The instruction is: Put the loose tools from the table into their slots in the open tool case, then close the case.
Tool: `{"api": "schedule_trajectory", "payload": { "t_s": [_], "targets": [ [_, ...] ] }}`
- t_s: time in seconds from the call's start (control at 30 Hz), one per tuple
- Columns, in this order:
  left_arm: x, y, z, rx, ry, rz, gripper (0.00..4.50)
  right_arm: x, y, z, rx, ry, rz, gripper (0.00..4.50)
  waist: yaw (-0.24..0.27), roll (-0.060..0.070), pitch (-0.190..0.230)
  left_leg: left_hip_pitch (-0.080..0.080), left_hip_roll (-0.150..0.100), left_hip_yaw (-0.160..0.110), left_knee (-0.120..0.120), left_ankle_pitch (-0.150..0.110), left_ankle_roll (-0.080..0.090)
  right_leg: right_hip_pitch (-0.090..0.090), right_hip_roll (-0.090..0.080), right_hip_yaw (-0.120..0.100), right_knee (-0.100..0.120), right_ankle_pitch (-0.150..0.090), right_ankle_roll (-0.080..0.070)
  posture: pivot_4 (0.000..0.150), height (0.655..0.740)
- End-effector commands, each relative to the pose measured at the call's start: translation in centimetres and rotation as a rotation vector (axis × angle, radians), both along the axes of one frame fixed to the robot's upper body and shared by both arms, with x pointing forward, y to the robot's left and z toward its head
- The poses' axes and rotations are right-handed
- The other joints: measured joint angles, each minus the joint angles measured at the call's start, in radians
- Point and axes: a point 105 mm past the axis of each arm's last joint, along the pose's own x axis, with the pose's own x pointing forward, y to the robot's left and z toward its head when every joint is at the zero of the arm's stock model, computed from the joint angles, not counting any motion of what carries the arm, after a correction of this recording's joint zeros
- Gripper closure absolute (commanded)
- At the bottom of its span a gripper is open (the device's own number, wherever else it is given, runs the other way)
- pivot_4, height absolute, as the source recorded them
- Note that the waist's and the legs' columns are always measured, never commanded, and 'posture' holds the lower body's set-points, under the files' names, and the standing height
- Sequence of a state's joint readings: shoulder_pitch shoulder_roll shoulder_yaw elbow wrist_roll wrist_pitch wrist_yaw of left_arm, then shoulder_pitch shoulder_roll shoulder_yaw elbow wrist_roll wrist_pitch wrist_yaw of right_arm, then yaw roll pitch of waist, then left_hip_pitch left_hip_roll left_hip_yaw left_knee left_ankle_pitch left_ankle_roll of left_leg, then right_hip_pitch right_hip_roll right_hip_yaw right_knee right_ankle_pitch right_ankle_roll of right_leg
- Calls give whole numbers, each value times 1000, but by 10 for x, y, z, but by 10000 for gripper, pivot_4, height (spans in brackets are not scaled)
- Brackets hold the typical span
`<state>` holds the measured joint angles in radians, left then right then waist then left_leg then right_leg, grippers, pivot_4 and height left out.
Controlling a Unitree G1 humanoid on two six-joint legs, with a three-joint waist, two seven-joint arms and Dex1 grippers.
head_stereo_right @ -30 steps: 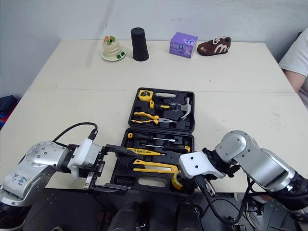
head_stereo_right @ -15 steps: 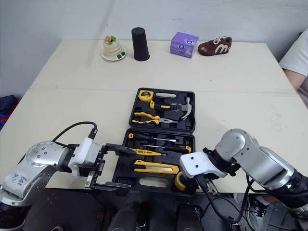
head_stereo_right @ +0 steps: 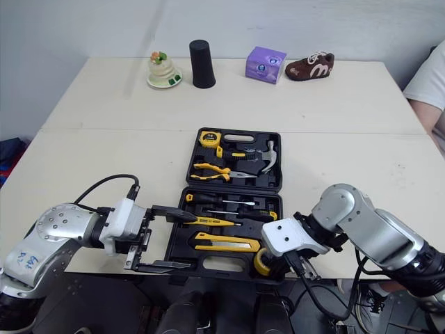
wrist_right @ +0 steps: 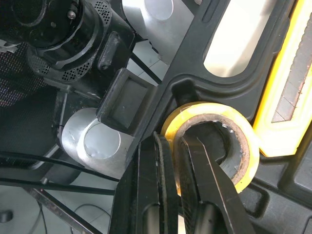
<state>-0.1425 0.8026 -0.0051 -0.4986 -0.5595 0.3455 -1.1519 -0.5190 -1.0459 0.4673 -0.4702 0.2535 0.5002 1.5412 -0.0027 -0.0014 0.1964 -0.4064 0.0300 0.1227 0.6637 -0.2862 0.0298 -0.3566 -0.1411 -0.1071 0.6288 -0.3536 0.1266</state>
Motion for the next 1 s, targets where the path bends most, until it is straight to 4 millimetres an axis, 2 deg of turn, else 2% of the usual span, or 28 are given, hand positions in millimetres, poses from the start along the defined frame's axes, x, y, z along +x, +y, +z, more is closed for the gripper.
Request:
{"api": "schedule_trajectory", "payload": {
  "t_s": [0.03,0.23,0.37,0.47,0.57,0.7,0.83,0.93,0.97,1.0],
  "targets": [
    [-1,0,3,0,-29,-8,0,-7,-1,-6,-31,18,32,44762,0,0,0,0,0,0,0,0,0,0,0,0,0,0,0,1500,7400],
    [0,0,3,0,-32,-9,0,-15,-6,-1,-55,67,29,44762,2,0,0,0,0,0,0,0,0,0,0,0,0,0,0,1500,7400],
    [1,0,3,1,-33,-7,0,-19,-1,7,-8,90,55,28584,0,0,0,0,0,-1,0,0,0,0,-1,0,0,0,0,1500,7400],
    [1,1,3,2,-32,-3,0,-23,2,19,52,121,66,13195,-2,0,0,0,0,-1,0,0,0,0,0,0,0,0,0,1500,7400],
    [0,3,2,13,-23,-2,0,-29,0,30,58,186,55,13195,-2,0,0,0,0,0,0,0,0,0,0,0,0,0,0,1500,7400],
    [1,4,1,15,-23,-1,0,-24,-5,36,65,181,25,13195,-2,0,0,0,0,-1,0,0,0,0,-5,0,-1,0,0,1500,7400],
    [1,5,2,16,-29,5,0,-17,-6,45,172,177,-32,13195,1,-1,0,0,-1,-1,0,0,1,0,-5,0,0,0,0,1500,7400],
    [3,7,1,21,-42,14,0,-9,-8,35,323,188,-117,13195,1,-2,-1,0,-1,-1,0,0,1,1,-5,0,0,0,0,1500,7400],
    [4,7,1,20,-43,16,0,-4,-11,26,350,138,-134,13195,3,-4,-2,0,0,-2,0,0,1,1,-5,0,-1,0,0,1500,7400],
    [4,7,1,20,-41,16,0,-3,-10,24,402,111,-119,18491,4,-4,-2,0,0,-3,0,0,1,2,-4,0,-1,0,0,1500,7400]
  ]
}}
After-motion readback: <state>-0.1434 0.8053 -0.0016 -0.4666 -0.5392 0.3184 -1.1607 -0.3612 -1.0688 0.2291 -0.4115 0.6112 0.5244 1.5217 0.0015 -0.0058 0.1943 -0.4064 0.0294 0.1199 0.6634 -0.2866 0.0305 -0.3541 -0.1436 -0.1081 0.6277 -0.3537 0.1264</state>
